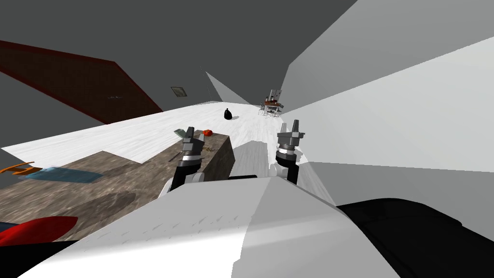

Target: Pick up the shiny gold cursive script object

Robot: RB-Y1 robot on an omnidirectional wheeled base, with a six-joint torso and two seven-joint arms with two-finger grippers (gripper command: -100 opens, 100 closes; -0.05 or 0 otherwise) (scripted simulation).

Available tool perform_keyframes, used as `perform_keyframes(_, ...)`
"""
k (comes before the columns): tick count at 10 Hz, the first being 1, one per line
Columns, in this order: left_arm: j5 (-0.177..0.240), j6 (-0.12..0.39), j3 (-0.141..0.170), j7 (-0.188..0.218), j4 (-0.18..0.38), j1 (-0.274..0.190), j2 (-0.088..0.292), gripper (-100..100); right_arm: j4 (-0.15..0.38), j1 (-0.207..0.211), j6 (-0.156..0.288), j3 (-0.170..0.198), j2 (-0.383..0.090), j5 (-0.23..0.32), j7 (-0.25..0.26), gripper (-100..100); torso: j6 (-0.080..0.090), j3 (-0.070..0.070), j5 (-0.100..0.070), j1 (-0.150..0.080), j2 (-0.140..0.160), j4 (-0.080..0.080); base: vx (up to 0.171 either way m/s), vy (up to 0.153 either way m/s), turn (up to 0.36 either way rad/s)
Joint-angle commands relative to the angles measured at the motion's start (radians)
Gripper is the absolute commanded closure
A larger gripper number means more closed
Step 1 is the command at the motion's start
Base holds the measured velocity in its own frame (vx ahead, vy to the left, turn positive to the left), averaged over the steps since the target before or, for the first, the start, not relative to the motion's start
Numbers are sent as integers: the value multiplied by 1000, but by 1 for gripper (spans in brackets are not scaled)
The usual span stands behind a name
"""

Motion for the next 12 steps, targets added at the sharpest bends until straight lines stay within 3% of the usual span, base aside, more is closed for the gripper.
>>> perform_keyframes(1,5,39,10,-2,-8,3,12,-100,0,0,0,0,0,0,0,0,0,0,0,0,0,0,34,-15,24)
perform_keyframes(3,22,104,45,-11,-7,14,37,-100,0,0,0,0,0,0,0,0,0,1,0,1,1,0,44,-21,71)
perform_keyframes(4,22,126,45,-11,-7,14,37,-100,0,0,0,0,0,0,0,0,0,0,0,0,0,0,41,-23,39)
perform_keyframes(7,43,208,87,-21,-9,27,53,-100,0,0,0,0,0,0,0,0,0,1,0,0,1,0,39,-22,49)
perform_keyframes(8,43,227,87,-21,-9,27,53,-100,0,0,0,0,0,0,0,0,0,1,0,0,1,0,37,-22,41)
perform_keyframes(9,53,262,109,-27,-11,34,58,-100,0,0,0,0,0,0,0,0,0,1,0,0,1,0,42,-31,87)
perform_keyframes(10,53,282,109,-27,-11,34,58,-100,0,0,0,0,0,0,0,0,0,0,0,0,1,0,37,-28,40)
perform_keyframes(11,65,316,133,-32,-13,42,63,-100,0,0,0,0,0,0,0,0,0,0,0,0,1,0,37,-24,67)
perform_keyframes(12,65,339,133,-32,-13,42,63,-100,0,0,0,0,0,0,0,0,0,1,0,0,1,0,37,-25,40)
